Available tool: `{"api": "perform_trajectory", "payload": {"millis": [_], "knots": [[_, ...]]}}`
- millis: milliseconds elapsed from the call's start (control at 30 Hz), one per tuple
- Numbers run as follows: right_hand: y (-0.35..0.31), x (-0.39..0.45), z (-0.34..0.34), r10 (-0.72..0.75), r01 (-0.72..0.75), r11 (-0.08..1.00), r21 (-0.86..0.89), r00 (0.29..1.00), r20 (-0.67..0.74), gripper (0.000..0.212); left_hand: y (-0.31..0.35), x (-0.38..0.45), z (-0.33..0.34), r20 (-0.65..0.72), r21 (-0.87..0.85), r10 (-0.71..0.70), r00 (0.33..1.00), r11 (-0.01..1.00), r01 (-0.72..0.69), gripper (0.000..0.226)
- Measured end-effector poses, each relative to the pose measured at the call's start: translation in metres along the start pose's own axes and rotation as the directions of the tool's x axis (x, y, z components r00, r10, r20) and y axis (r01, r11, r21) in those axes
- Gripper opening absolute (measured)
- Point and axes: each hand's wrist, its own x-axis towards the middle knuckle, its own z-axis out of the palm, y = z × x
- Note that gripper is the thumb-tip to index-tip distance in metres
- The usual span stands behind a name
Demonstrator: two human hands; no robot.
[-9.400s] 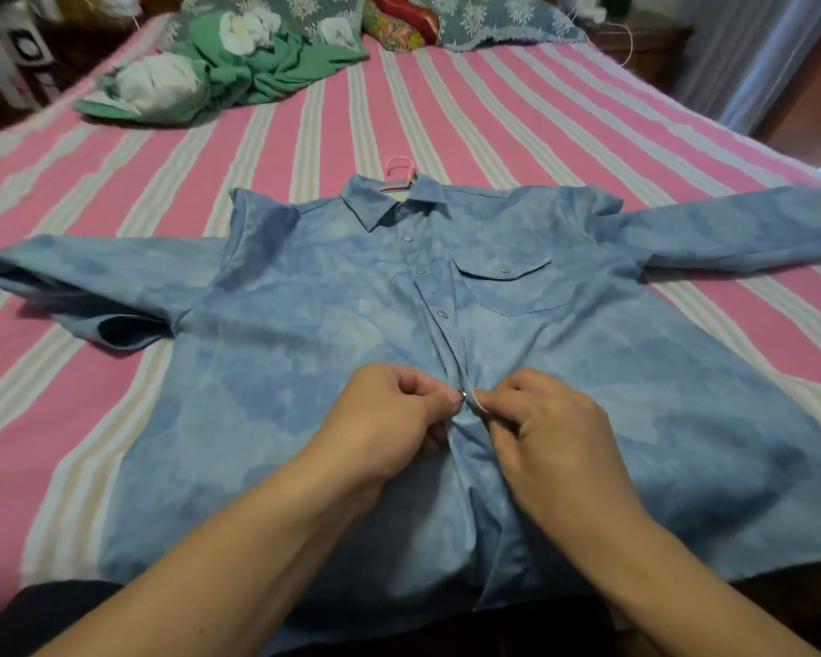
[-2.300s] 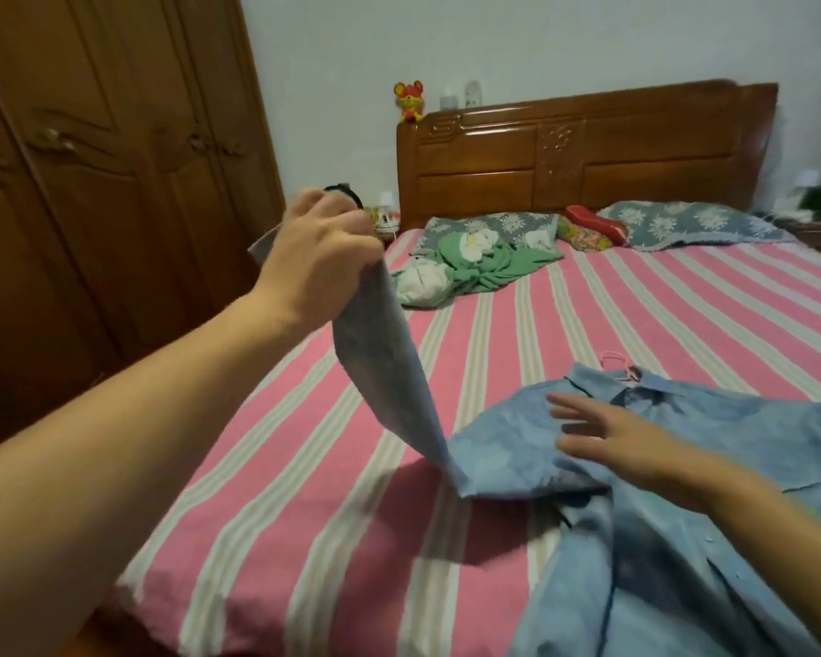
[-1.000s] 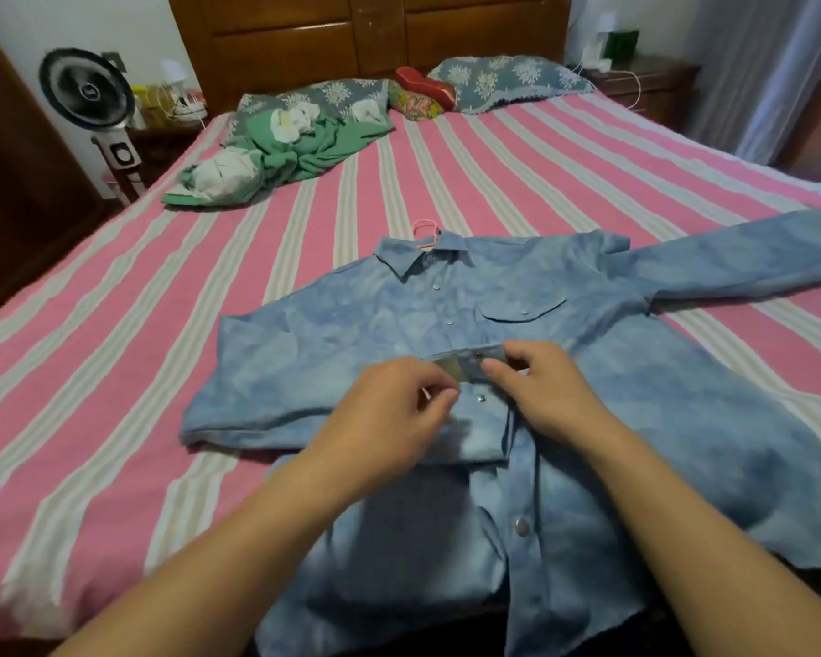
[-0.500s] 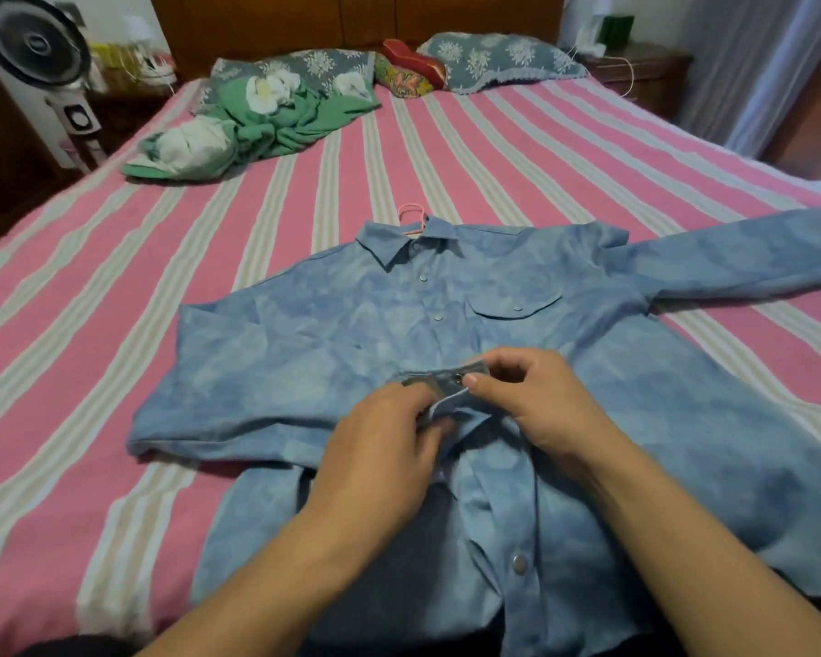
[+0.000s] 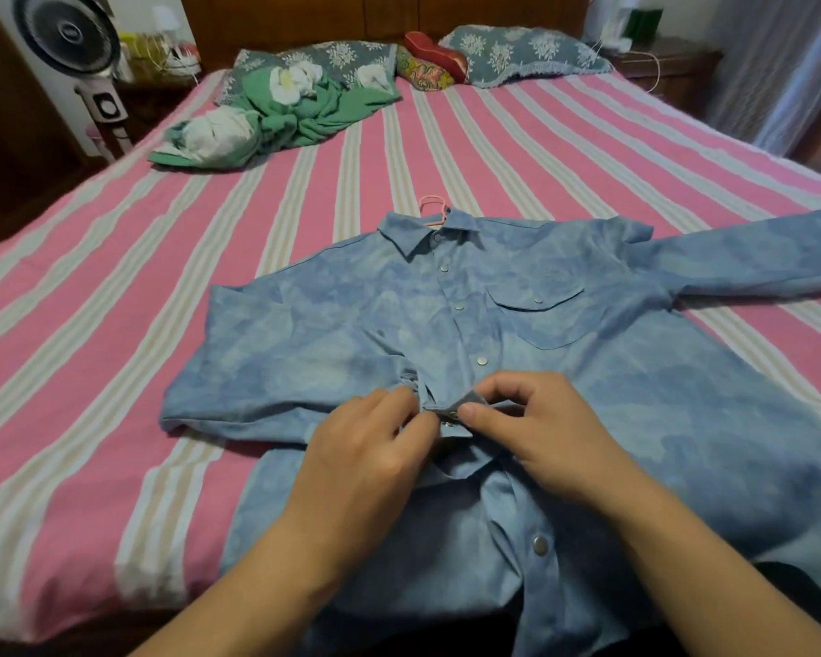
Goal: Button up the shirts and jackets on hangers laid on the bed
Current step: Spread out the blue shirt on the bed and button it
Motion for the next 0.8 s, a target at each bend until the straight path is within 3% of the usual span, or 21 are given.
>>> {"api": "perform_trajectory", "payload": {"millis": [133,333,567,700,800], "knots": [[0.0,0.002,-0.001,0.05,-0.052,0.998,0.03,0.997,0.056,0.006,-0.003,0.001,-0.001,-0.122,-0.005,0.063,0.991,0.998,-0.065,0.024],[0.002,0.003,0.003,0.056,-0.057,0.998,0.031,0.998,0.042,0.006,-0.007,0.001,0.003,-0.118,-0.018,0.126,0.985,0.991,-0.129,0.023],[0.003,0.0,0.002,-0.076,0.083,0.992,-0.093,0.994,0.072,0.009,-0.006,0.003,0.005,-0.11,-0.045,0.082,0.991,0.995,-0.088,0.025],[0.0,-0.003,-0.002,-0.166,0.191,0.96,-0.206,0.977,0.136,0.036,-0.011,0.005,0.011,-0.08,-0.216,-0.092,0.993,0.974,0.073,0.011],[-0.001,-0.007,-0.003,-0.195,0.224,0.952,-0.211,0.969,0.149,0.045,-0.016,0.006,0.017,-0.052,-0.244,-0.025,0.998,0.97,0.011,0.024]]}}
